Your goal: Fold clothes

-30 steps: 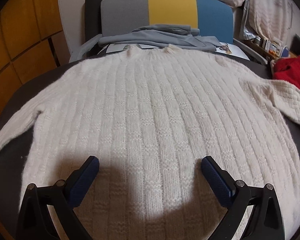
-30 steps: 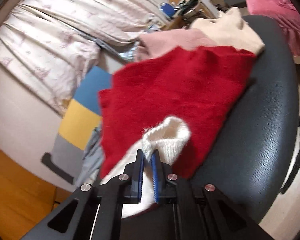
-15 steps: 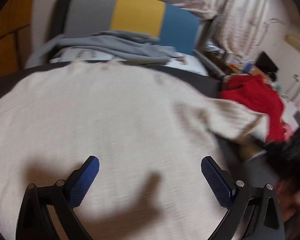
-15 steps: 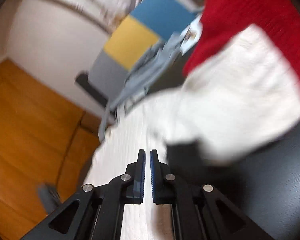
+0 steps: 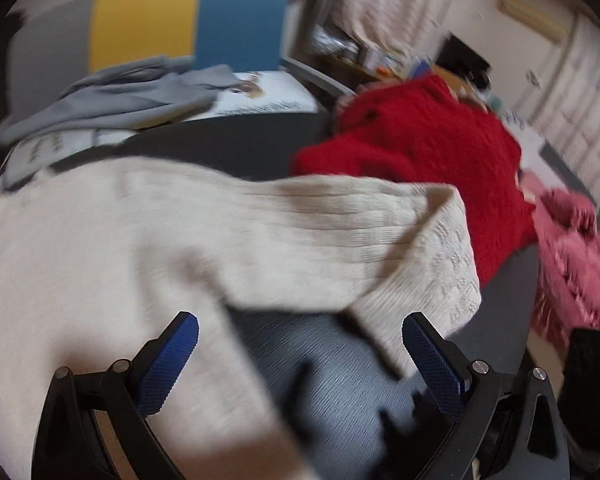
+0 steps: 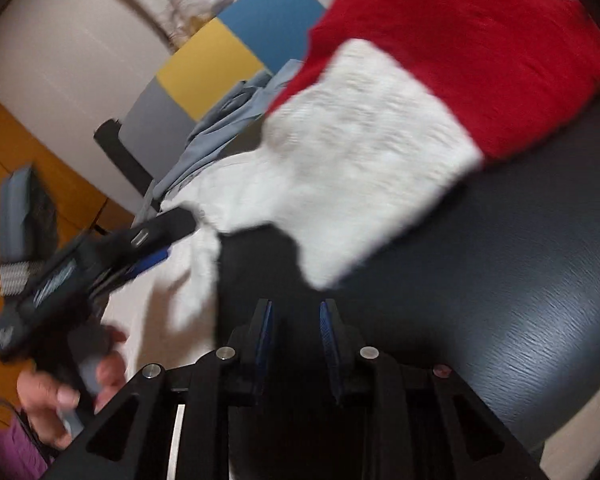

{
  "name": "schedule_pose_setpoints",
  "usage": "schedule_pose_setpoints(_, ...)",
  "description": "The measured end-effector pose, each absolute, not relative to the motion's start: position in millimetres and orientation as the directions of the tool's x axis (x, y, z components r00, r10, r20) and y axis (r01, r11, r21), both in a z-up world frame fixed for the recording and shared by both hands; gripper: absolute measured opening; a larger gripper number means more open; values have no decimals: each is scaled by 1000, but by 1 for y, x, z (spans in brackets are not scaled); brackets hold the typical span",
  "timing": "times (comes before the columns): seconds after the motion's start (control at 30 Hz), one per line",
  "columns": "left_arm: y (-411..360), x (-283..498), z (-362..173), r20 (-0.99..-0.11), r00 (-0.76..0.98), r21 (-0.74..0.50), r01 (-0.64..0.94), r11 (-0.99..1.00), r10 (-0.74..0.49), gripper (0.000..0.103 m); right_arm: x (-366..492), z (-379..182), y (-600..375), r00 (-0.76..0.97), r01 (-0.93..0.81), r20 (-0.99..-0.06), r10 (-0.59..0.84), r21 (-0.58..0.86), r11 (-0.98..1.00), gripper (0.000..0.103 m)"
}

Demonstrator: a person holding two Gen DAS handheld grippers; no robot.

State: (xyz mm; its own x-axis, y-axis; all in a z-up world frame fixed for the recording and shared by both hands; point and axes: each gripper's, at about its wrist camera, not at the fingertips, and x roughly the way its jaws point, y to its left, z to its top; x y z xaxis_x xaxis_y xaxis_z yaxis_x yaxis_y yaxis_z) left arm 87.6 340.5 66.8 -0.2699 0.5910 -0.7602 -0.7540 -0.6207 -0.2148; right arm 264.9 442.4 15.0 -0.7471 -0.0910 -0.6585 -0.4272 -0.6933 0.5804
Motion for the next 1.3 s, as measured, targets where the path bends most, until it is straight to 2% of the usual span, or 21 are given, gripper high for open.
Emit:
schedule_pose_setpoints(0.17, 396, 95, 60, -760, -258, -126, -841, -525, 597, 103, 276, 5, 449, -774, -399, -622, -122, 628, -668, 25)
schedule_pose_setpoints(0.37, 405, 106, 53, -729, -132, -233, -875, -425, 672, 103, 278, -4, 454, -795, -370, -590, -141, 656, -658, 25)
schedule_pose_setpoints(0.47, 410, 107, 47, -760, -123, -220, -875, -431, 638, 100, 278, -5, 453, -799, -365, -588, -127, 641, -675, 25)
schedule_pose_setpoints(0.53, 413, 110, 43, -781, -130, -200, -874, -442, 610, 80, 277, -6, 452, -801, -365, -588, -117, 634, -682, 25)
schedule_pose_setpoints(0.57, 414, 111, 42, -791, -133, -190, -874, -447, 597, 77, 277, -6, 451, -802, -366, -587, -112, 630, -685, 25)
schedule_pose_setpoints(0.6, 415, 114, 46, -792, -130, -185, -880, -438, 597, 63, 277, -6, 451, -803, -366, -586, -107, 627, -688, 25)
schedule_pose_setpoints(0.63, 416, 116, 50, -792, -127, -180, -885, -428, 596, 44, 278, -8, 451, -807, -365, -582, -103, 627, -688, 25)
schedule_pose_setpoints(0.67, 417, 119, 55, -793, -124, -176, -891, -419, 596, 35, 277, -8, 451, -808, -365, -581, -98, 625, -690, 25)
schedule_pose_setpoints(0.7, 418, 122, 59, -794, -121, -171, -896, -410, 596, 15, 277, -8, 450, -807, -367, -583, -92, 618, -696, 25)
schedule_pose_setpoints(0.73, 419, 124, 64, -794, -117, -168, -901, -401, 596, 9, 276, -8, 449, -804, -370, -589, -85, 606, -705, 25)
schedule_pose_setpoints(0.93, 392, 103, 124, -727, -85, -258, -886, -385, 682, 9, 273, -4, 451, -776, -404, -625, -81, 592, -698, 25)
schedule_pose_setpoints(1.0, 380, 91, 146, -710, -108, -253, -883, -394, 696, 9, 270, 2, 446, -789, -366, -608, -89, 582, -726, 18)
schedule_pose_setpoints(1.13, 356, 66, 177, -690, -154, -244, -870, -427, 708, 9, 241, 18, 430, -787, -271, -602, -135, 535, -800, 17)
schedule_pose_setpoints(1.2, 344, 53, 187, -687, -176, -241, -860, -450, 705, 9, 219, 27, 422, -795, -234, -587, -151, 527, -817, 11)
schedule_pose_setpoints(1.3, 322, 33, 195, -692, -204, -239, -841, -486, 693, 9, 177, 31, 406, -797, -181, -577, -181, 514, -839, 8)
